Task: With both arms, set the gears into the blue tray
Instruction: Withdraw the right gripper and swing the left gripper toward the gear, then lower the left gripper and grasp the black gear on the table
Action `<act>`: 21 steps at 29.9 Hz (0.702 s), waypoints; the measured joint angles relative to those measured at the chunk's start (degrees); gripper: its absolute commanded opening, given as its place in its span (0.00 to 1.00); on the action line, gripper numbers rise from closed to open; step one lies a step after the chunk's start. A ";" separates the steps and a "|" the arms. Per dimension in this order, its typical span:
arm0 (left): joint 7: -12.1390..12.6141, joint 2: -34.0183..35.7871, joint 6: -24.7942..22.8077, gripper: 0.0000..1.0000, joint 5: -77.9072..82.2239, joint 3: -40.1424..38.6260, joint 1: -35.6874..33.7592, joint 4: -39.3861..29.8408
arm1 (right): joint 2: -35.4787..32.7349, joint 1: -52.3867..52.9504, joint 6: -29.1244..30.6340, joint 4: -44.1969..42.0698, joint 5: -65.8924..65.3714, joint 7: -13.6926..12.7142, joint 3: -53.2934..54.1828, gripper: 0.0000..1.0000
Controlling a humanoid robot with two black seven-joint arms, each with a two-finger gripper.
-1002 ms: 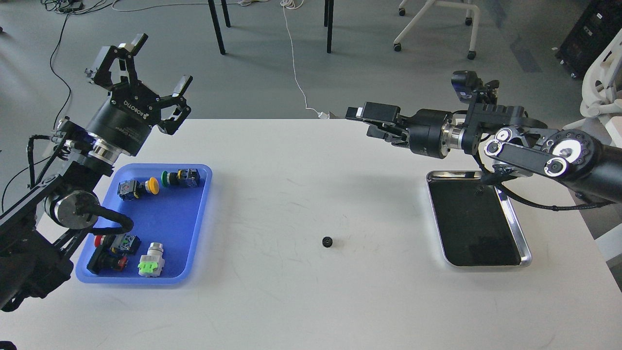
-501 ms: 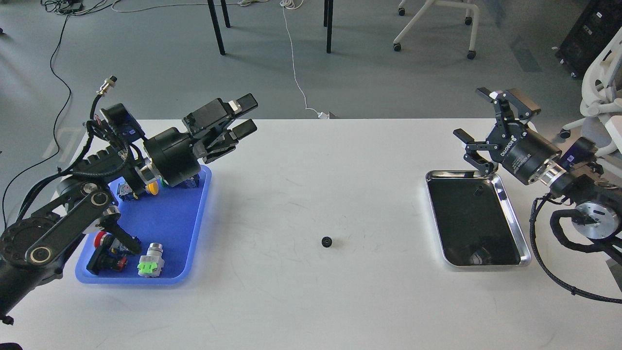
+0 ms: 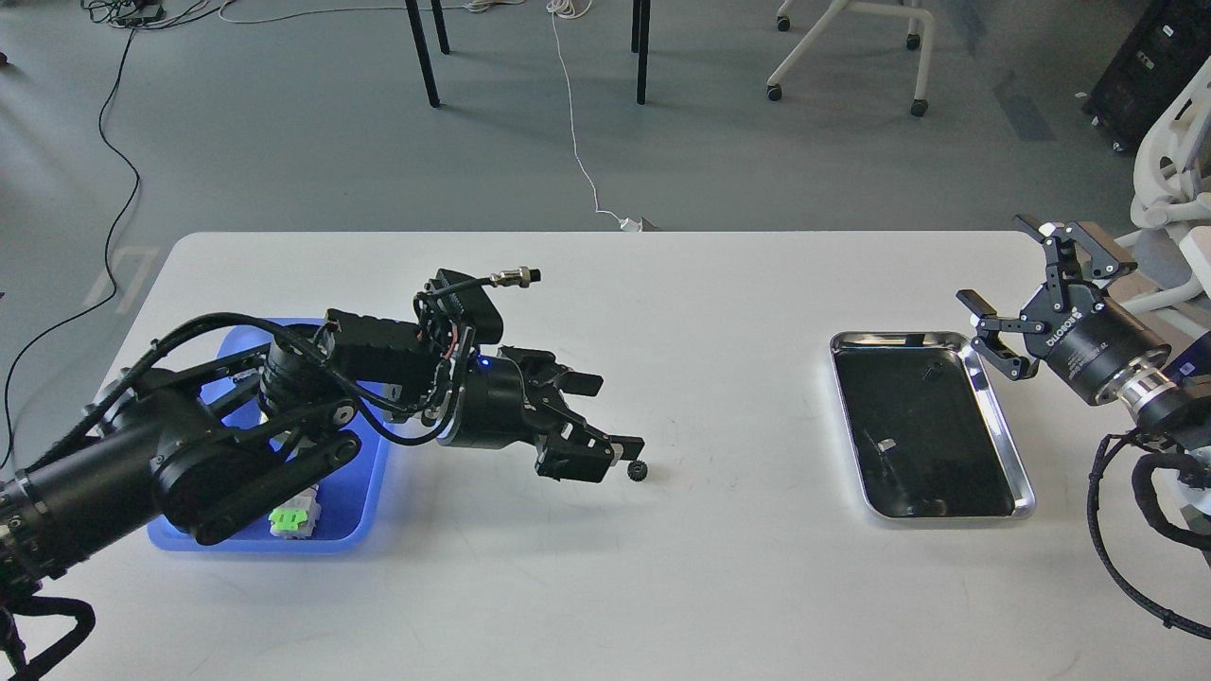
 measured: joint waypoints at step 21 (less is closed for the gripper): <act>0.02 -12.38 6.18 0.78 1.36 15.17 -8.12 18.22 | -2.09 -0.01 0.00 0.25 -0.07 0.00 0.15 0.97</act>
